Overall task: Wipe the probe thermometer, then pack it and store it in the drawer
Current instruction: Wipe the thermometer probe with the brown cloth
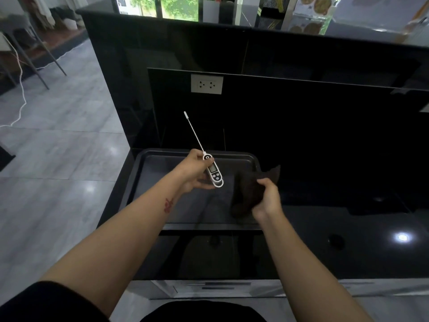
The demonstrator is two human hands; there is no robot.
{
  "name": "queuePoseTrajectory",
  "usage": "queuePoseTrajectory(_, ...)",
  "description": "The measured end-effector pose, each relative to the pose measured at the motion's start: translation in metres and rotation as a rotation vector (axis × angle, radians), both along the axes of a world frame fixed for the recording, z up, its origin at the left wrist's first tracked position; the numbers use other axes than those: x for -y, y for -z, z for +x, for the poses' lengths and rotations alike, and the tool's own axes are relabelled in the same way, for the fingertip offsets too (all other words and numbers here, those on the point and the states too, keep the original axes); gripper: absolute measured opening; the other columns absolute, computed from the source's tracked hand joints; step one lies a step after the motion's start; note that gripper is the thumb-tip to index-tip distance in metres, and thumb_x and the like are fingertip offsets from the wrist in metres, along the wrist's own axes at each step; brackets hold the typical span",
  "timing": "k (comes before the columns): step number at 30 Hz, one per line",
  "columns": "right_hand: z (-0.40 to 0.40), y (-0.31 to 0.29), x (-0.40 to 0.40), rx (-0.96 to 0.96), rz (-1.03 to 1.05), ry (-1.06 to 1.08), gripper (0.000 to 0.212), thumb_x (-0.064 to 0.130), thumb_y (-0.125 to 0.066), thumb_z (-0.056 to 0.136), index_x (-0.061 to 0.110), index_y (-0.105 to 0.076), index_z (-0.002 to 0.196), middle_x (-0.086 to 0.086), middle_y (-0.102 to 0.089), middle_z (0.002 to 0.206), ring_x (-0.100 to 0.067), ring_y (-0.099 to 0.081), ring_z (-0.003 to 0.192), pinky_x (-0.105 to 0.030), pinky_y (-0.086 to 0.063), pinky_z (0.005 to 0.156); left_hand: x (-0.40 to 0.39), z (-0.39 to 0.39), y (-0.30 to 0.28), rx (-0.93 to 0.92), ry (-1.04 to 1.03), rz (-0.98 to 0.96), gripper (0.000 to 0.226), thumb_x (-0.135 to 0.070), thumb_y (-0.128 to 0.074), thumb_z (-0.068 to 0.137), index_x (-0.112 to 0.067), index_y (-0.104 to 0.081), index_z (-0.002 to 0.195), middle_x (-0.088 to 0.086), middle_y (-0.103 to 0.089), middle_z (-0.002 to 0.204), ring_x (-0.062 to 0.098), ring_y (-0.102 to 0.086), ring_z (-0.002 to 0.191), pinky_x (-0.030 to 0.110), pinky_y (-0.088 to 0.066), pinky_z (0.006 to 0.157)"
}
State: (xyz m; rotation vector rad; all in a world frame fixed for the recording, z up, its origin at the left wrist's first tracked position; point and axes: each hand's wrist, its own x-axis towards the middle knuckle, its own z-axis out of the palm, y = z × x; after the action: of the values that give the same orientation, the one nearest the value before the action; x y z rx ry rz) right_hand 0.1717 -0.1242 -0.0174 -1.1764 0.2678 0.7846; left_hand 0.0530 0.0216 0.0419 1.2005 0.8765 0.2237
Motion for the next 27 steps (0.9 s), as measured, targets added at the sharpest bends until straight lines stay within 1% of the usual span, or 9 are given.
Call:
queuePoseTrajectory(2,0.009,-0.011,0.006,-0.092,0.124,0.017,0.040,0.002,-0.050,0.078,0.005,-0.061,0.116,-0.016,-0.065,0.115,-0.031,-0.065,0.097,-0.042,-0.054,0.089,0.000,-0.006,0.001,0.005,0.056,-0.105,0.011,-0.018,-0.045,0.104,-0.014,-0.043,0.114,0.014,-0.060,0.101,0.039,-0.070,0.091,0.061,-0.055,0.079)
queuePoseTrajectory(5,0.024,-0.013,0.008,-0.106,0.206,0.082,0.047,-0.007,-0.047,0.086,0.000,-0.056,0.132,-0.020,-0.059,0.133,-0.036,-0.057,0.123,-0.046,-0.042,0.109,0.001,-0.011,0.005,-0.003,0.098,-0.235,0.022,-0.014,-0.042,0.105,-0.017,-0.045,0.126,0.018,-0.059,0.116,0.039,-0.068,0.096,0.063,-0.055,0.076)
queuePoseTrajectory(7,0.027,-0.015,0.006,-0.123,0.232,0.099,0.050,-0.002,-0.052,0.091,0.007,-0.051,0.141,-0.020,-0.053,0.142,-0.037,-0.053,0.128,-0.049,-0.045,0.106,0.001,-0.012,0.005,-0.003,0.153,-0.305,0.029,-0.009,-0.040,0.104,-0.019,-0.045,0.131,0.019,-0.059,0.121,0.039,-0.067,0.099,0.063,-0.054,0.078)
queuePoseTrajectory(10,0.025,-0.015,0.002,-0.159,0.234,0.051,0.049,0.020,-0.055,0.098,0.029,-0.042,0.144,-0.016,-0.049,0.143,-0.045,-0.049,0.126,-0.068,-0.051,0.079,0.004,-0.012,0.003,-0.021,0.269,-0.280,0.033,-0.007,-0.039,0.104,-0.024,-0.045,0.132,0.016,-0.062,0.120,0.038,-0.067,0.101,0.063,-0.054,0.080)
queuePoseTrajectory(12,0.025,-0.015,-0.001,-0.134,0.288,0.000,0.044,0.026,-0.050,0.101,0.038,-0.038,0.142,-0.014,-0.047,0.136,-0.046,-0.046,0.128,-0.073,-0.048,0.080,0.009,-0.010,0.002,-0.037,0.331,-0.196,0.032,-0.009,-0.044,0.103,-0.024,-0.045,0.131,0.013,-0.064,0.120,0.034,-0.069,0.098,0.060,-0.055,0.081)
queuePoseTrajectory(17,0.017,-0.020,-0.013,-0.068,0.345,-0.052,0.049,0.013,-0.053,0.100,0.037,-0.041,0.140,-0.009,-0.055,0.126,-0.038,-0.058,0.108,-0.065,-0.052,0.080,0.027,-0.008,0.009,-0.024,0.387,-0.114,0.025,-0.014,-0.053,0.101,-0.006,-0.047,0.123,0.011,-0.066,0.125,0.032,-0.071,0.097,0.057,-0.056,0.085)
queuePoseTrajectory(21,0.011,-0.023,-0.019,-0.005,0.324,-0.146,0.053,0.001,-0.061,0.092,0.016,-0.048,0.141,-0.015,-0.063,0.129,-0.032,-0.063,0.114,-0.051,-0.055,0.088,0.032,-0.008,0.015,-0.014,0.414,-0.079,0.031,-0.017,-0.060,0.097,-0.004,-0.051,0.124,0.009,-0.072,0.117,0.033,-0.072,0.096,0.052,-0.059,0.081)
queuePoseTrajectory(24,0.009,-0.025,-0.025,0.051,0.275,-0.184,0.041,-0.005,-0.060,0.090,0.003,-0.057,0.130,-0.015,-0.068,0.118,-0.029,-0.066,0.109,-0.046,-0.051,0.099,0.032,-0.008,0.016,-0.021,0.413,-0.061,0.030,-0.017,-0.061,0.096,-0.005,-0.054,0.123,0.009,-0.073,0.113,0.033,-0.073,0.095,0.051,-0.059,0.081)
queuePoseTrajectory(27,0.013,-0.029,-0.029,0.142,0.195,-0.138,0.025,-0.011,-0.058,0.089,0.003,-0.064,0.109,-0.013,-0.070,0.102,-0.028,-0.067,0.097,-0.045,-0.053,0.094,0.034,-0.009,0.019,-0.028,0.405,-0.075,0.025,-0.018,-0.063,0.095,-0.006,-0.058,0.116,0.010,-0.074,0.112,0.031,-0.073,0.093,0.050,-0.059,0.081)
